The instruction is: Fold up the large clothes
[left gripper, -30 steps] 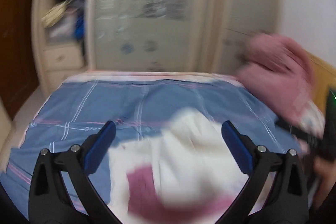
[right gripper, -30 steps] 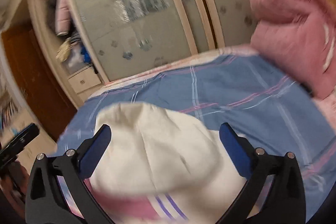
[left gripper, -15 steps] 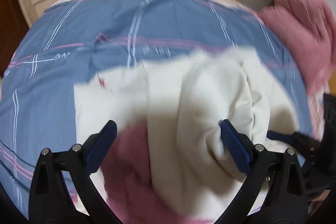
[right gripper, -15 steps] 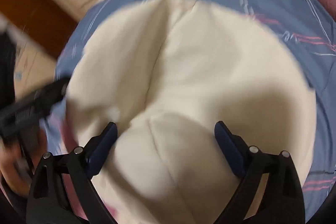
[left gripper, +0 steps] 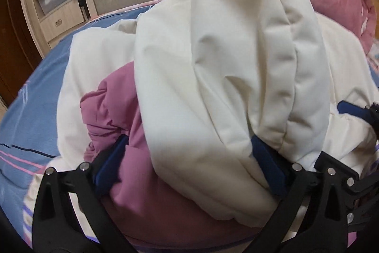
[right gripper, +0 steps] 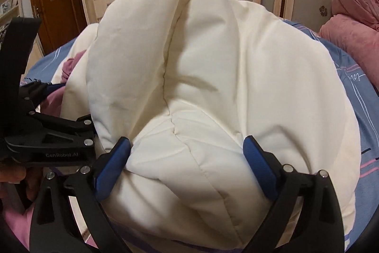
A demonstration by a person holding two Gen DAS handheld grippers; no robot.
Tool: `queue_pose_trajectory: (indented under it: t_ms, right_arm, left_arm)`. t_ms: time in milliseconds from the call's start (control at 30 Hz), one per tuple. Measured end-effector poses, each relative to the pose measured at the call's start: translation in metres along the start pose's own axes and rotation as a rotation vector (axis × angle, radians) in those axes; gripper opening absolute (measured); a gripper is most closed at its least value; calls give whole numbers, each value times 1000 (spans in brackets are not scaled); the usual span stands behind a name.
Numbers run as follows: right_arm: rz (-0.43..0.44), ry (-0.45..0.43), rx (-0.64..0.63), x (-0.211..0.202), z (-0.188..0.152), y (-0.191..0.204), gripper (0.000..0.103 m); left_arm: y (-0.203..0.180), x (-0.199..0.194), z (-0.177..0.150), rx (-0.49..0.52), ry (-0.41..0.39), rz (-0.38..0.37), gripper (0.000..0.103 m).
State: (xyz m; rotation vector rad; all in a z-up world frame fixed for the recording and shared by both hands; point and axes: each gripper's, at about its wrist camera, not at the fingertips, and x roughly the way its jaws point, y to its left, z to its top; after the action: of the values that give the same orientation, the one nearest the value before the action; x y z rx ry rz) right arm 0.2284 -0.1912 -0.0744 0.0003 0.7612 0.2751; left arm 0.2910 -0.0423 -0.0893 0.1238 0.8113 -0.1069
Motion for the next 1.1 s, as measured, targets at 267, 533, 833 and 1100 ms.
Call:
queue_pose_trajectory:
  t_ms: [267,533,833,1100]
  right_arm:
    - [-21,-106,-1,-11,-1,4,97]
    - [-37,-538,151,-163,-19,-14,102]
    - [-66,-550,137,-295,-126,19,102]
    - [-144,-510,75,-327,-176,54,102]
  left_arm:
    - [5,-15,-8,-25,-104,-7,101]
    - [39,-155,14,-117,-368,-51,101]
    - [45,-314,-133,-120,-380,-22,101]
    - [22,-332,-220,-145,-336,2,101]
